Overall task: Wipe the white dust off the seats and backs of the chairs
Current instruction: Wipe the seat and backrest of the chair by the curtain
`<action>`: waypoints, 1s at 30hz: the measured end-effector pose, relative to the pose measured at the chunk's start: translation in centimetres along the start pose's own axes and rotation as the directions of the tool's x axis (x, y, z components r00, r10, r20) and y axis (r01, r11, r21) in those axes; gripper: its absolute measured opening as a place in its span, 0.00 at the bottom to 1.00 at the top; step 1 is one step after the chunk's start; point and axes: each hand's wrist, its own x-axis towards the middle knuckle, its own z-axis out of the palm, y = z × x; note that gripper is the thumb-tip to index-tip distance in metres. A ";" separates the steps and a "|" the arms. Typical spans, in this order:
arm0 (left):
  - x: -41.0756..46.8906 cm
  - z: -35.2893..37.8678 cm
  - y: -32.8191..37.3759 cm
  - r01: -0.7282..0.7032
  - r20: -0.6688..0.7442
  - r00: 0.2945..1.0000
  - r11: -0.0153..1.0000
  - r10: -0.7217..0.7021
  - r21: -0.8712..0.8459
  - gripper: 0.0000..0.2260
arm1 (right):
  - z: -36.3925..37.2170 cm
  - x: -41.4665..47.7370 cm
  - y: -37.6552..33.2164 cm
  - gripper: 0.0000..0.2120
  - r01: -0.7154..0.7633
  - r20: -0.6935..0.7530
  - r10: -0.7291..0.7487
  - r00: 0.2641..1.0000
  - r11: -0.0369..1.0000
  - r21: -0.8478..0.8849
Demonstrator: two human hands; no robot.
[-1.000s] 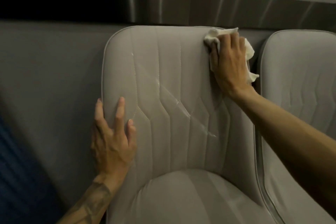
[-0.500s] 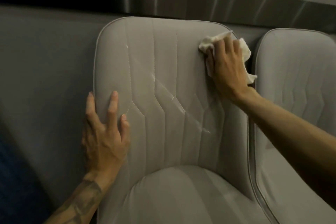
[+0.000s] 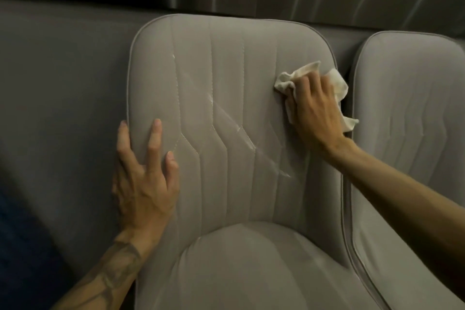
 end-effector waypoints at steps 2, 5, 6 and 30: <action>0.0 0.1 0.0 0.000 -0.001 1.000 1.000 0.000 -0.002 0.25 | 0.6 -1.6 -0.9 0.09 -0.054 0.000 0.054 0.999 0.998 0.014; -0.1 0.2 0.0 0.007 -0.004 1.000 1.000 -0.007 0.003 0.25 | 1.2 -7.9 -2.6 0.13 0.087 0.161 -0.091 0.983 0.996 0.032; -0.1 0.1 0.1 0.006 -0.004 1.000 1.000 -0.006 0.002 0.25 | 1.3 -10.0 -3.0 0.15 0.177 0.212 -0.180 0.960 0.984 0.035; 0.1 -0.3 0.4 0.026 0.020 0.999 1.000 -0.026 0.018 0.26 | 1.7 -10.7 -2.8 0.11 0.204 0.229 -0.197 0.953 0.979 -0.009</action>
